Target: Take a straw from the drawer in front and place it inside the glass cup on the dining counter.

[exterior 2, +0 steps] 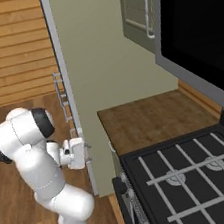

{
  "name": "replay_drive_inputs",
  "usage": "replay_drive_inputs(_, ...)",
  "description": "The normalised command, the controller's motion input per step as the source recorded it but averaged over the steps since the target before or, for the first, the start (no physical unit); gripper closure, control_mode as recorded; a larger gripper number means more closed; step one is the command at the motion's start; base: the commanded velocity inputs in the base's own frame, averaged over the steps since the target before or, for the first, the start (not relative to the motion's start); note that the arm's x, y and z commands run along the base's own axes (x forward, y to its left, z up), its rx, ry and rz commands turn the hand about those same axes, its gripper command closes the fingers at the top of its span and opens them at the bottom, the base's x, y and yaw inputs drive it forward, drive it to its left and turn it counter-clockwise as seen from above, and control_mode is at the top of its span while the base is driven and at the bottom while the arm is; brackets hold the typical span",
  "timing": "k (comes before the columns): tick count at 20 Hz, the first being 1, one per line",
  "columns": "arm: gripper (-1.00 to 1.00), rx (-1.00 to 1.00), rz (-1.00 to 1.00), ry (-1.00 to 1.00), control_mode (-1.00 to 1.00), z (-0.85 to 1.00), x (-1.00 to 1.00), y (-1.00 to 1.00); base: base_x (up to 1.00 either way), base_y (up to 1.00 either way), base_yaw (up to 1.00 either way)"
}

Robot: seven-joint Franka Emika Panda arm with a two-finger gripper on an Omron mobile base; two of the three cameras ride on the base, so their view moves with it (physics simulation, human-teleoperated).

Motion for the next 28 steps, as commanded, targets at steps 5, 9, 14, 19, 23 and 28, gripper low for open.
replay_drive_inputs(5, -1.0, -0.13, -0.08, -0.09, -1.0, -0.23, 0.4, -0.1, 0.0, 0.0, 0.0)
replay_drive_inputs(9, -1.0, -0.07, -0.07, -0.05, -1.0, -0.13, 0.34, -0.19, 0.0, 0.0, 0.0)
replay_drive_inputs(14, -1.0, 0.0, -0.02, 0.0, -1.0, -0.08, 0.39, -0.31, 0.0, 0.0, 0.0)
replay_drive_inputs(19, -1.0, 0.1, 0.0, 0.0, -1.0, -0.01, 0.38, -0.38, 0.0, 0.0, 0.0)
replay_drive_inputs(23, -1.0, 0.22, 0.0, 0.01, -1.0, -0.02, 0.29, -0.34, 0.0, 0.0, 0.0)
replay_drive_inputs(28, -1.0, 0.18, 0.01, 0.03, -1.0, -0.16, 0.23, -0.27, 0.0, 0.0, 0.0)
